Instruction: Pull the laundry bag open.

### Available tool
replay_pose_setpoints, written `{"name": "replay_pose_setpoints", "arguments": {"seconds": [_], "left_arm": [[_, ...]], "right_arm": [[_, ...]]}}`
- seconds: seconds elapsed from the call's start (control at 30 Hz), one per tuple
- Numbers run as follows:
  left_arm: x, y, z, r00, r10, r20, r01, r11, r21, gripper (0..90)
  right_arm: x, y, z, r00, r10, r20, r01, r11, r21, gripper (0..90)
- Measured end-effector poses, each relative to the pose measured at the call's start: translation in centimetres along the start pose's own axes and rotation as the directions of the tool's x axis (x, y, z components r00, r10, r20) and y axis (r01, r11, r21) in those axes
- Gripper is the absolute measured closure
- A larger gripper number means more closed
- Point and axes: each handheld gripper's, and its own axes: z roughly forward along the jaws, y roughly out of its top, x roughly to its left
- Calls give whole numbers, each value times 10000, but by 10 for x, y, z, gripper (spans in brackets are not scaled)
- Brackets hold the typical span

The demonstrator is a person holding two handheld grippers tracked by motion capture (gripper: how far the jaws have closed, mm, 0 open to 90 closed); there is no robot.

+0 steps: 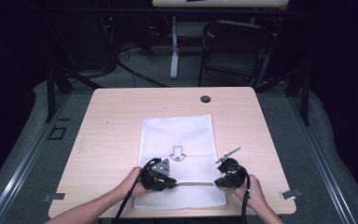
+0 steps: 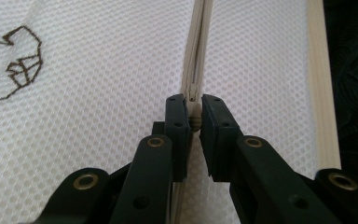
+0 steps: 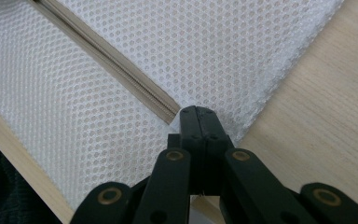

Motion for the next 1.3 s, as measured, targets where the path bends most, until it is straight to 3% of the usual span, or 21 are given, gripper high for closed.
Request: {"name": "replay_pose_setpoints", "arguments": {"seconds": [0.1, 0.57, 0.6, 0.63, 0.73, 1.13, 1.3], "left_arm": [[1, -5, -3, 10000, -68, -18, 68, 10000, 30, 817], [3, -15, -11, 10000, -64, -4, 64, 9997, 217, 816], [3, -15, -11, 10000, -56, -80, 57, 10000, 68, 816], [4, -16, -12, 10000, -36, -9, 36, 9998, 208, 816], [4, -18, -13, 10000, -19, -6, 19, 9996, 283, 817], [8, -32, -24, 9994, -318, -166, 320, 9994, 120, 816], [7, -34, -26, 9995, -227, -212, 231, 9996, 172, 816]], "right_arm": [[-1, 1, -1, 9999, -162, -18, 163, 9997, 205, 900], [0, 0, 0, 10000, 5, -5, -5, 10000, 29, 900], [0, 0, 0, 10000, 14, -10, -14, 10000, 24, 900], [-1, 1, -1, 9999, -149, -20, 150, 9997, 206, 900], [-1, 1, -1, 10000, -56, 11, 56, 9999, 117, 900], [-1, 1, -1, 9999, -100, 9, 100, 9998, 186, 900], [-1, 1, -1, 9999, -144, -10, 144, 9997, 204, 900]]}}
